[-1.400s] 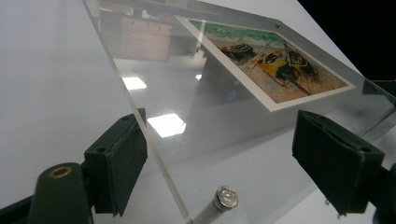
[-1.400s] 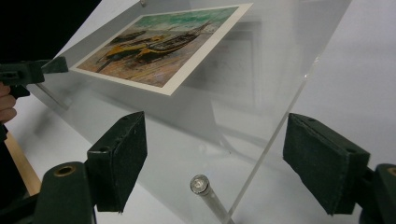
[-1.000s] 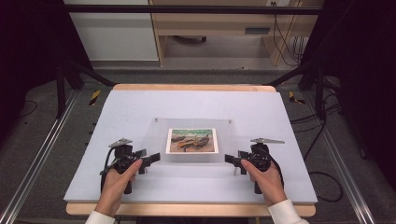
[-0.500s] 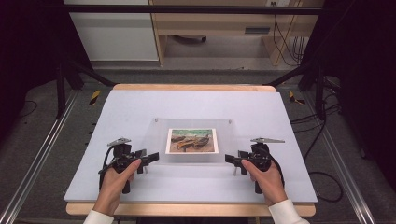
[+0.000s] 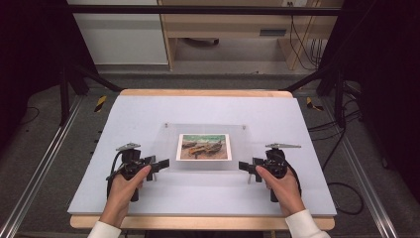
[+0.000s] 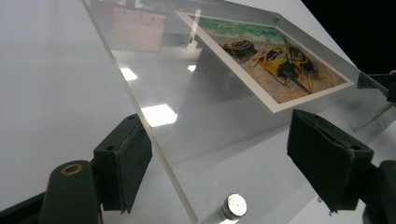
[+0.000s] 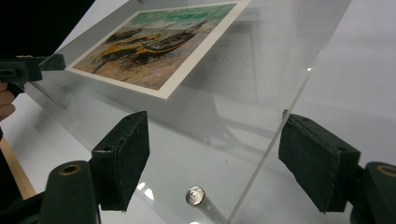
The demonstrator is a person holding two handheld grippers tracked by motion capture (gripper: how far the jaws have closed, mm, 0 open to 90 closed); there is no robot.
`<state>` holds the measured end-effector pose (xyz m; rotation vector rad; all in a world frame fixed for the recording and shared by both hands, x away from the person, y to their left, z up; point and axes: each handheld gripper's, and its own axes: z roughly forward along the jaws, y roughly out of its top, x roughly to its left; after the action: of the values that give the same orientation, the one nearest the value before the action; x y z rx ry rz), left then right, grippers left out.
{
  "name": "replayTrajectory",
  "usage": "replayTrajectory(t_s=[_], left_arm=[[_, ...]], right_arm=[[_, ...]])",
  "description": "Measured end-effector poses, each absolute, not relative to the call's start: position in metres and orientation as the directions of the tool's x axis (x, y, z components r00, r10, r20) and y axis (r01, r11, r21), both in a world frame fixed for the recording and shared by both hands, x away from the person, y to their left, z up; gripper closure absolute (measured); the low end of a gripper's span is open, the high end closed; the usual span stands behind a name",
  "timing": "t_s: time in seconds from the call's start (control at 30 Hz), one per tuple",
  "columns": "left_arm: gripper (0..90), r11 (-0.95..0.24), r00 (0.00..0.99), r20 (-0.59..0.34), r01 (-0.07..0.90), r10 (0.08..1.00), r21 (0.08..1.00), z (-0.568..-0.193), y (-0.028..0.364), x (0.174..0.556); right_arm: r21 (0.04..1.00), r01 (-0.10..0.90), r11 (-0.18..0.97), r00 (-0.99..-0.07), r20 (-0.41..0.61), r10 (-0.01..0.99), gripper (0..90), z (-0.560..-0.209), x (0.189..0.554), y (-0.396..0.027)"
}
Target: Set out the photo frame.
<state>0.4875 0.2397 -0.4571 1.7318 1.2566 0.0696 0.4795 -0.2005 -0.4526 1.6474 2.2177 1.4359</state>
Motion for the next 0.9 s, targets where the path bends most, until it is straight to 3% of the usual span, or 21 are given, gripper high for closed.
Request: replayTrajectory(t_s=[0.23, 0.9], left_arm=[[21.8, -0.007, 0.466, -0.453, 0.702, 0.760, 0.712, -0.458, 0.237, 0.501], [22.6, -0.027, 0.482, -0.386, 0.652, 0.787, 0.758, -0.454, 0.234, 0.497]], right_arm=[[0.670, 0.742, 0.018, -0.438, 0.464, 0.770, 25.2, -0.452, 0.497, -0.203], [0.714, 0.699, 0.053, -0.466, 0.398, 0.790, 27.6, -0.446, 0.499, -0.199]])
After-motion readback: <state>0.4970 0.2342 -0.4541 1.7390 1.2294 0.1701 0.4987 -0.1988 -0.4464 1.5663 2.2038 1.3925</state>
